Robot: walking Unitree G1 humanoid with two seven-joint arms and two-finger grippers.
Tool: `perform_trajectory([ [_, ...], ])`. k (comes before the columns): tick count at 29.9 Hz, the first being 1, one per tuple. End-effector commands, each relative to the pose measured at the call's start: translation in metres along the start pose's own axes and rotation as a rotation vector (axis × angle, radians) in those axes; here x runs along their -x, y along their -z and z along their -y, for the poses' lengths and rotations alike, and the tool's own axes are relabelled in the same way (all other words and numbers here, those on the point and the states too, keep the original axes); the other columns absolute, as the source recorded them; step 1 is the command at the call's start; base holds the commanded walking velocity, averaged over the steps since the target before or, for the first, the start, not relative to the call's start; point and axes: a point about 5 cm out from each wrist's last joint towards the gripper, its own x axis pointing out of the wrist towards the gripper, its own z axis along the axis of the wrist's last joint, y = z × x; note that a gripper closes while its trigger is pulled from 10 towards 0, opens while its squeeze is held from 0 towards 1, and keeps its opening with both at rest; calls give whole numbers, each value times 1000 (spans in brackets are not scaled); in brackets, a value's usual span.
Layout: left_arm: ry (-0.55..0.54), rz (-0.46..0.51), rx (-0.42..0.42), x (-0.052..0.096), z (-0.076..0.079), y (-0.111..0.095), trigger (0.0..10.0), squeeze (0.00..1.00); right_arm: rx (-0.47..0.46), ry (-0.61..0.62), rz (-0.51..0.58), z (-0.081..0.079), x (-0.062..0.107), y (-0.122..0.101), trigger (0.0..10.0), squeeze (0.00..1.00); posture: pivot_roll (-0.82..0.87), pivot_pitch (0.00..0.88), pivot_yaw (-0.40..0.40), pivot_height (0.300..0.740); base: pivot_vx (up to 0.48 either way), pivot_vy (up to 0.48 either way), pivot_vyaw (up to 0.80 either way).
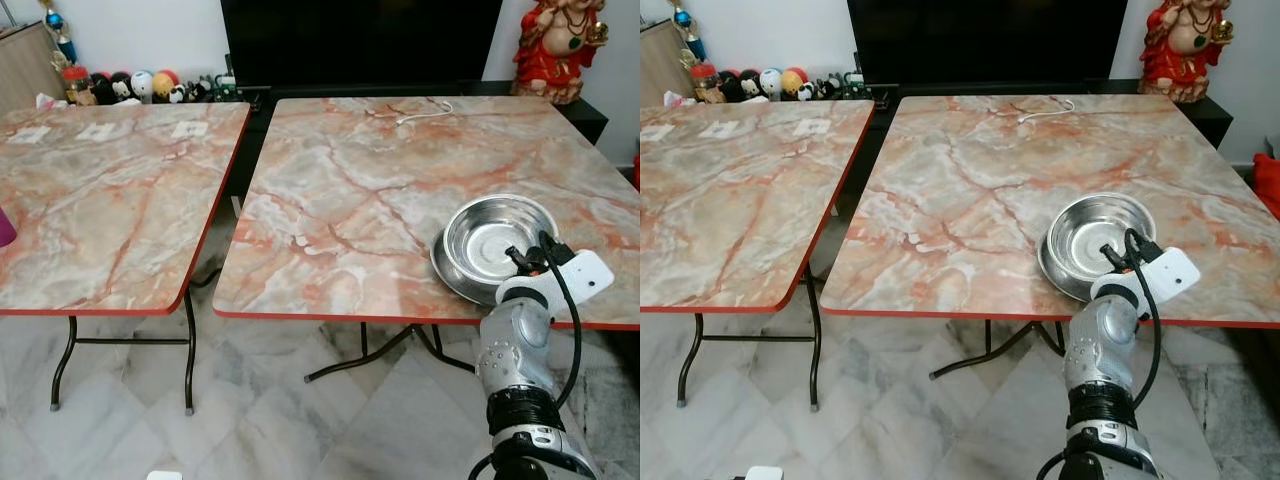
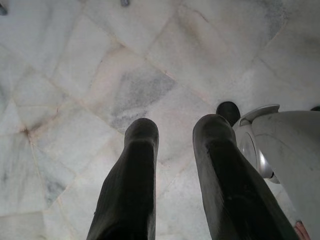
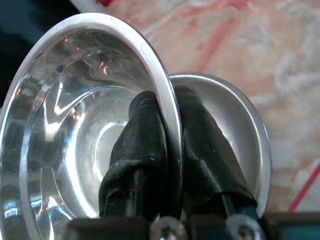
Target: Setting the table
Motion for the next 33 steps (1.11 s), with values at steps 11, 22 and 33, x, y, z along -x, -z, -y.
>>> perform_trajectory([
  [11,-5,6,-1,0,-3,-1,10000,0,-78,90,-48,1,-17,-6,10000,0,1,0,24,740,0,0,0],
  [22,-11,5,10,0,-4,-1,10000,0,-91,87,-85,-4,-18,1,10000,55,10,0,27,740,0,0,0],
  [33,-15,4,15,1,-5,1,10000,0,-117,131,-110,-3,-19,3,10000,98,15,0,33,740,0,0,0],
])
